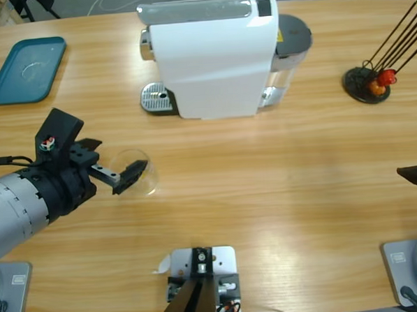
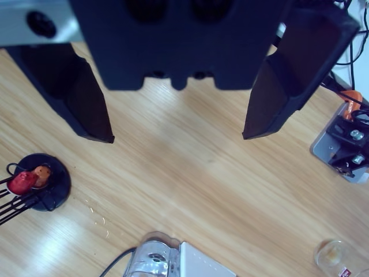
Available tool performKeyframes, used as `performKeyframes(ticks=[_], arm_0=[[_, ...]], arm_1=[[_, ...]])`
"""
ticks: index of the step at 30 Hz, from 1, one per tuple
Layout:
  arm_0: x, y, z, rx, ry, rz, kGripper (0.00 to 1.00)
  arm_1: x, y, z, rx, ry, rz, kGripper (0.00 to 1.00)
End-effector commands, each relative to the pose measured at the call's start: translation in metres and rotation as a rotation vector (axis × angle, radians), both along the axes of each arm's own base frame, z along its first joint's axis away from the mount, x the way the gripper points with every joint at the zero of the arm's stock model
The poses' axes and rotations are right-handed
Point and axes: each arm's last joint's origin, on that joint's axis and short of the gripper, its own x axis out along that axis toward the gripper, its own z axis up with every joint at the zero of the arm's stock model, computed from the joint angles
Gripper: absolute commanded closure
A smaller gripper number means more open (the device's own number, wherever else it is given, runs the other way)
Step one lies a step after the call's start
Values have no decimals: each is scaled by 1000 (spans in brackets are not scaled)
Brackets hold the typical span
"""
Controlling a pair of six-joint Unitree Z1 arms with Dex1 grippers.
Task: Pour coffee
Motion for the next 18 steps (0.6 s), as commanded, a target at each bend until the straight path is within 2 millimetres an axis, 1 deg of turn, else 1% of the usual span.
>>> performKeyframes(ticks=[1, 2, 4, 6, 12, 18], arm_0=[[2, -3, -20, 57, 35, 24, 64], [1, -3, -19, 55, 35, 24, 64], [0, -4, -19, 49, 36, 20, 24], [0, -5, -19, 39, 35, 16, 5], [-1, -7, -22, 43, 36, 13, 3], [-4, -13, -32, 56, 48, 16, 1]], arm_1=[[3, 3, -10, -61, 15, -16, 0], [3, 3, -9, -61, 15, -16, 0], [3, 3, -9, -62, 14, -15, 0], [3, 3, -10, -62, 14, -15, 0], [3, 3, -9, -60, 14, -15, 0], [3, 3, -9, -61, 14, -15, 0]])
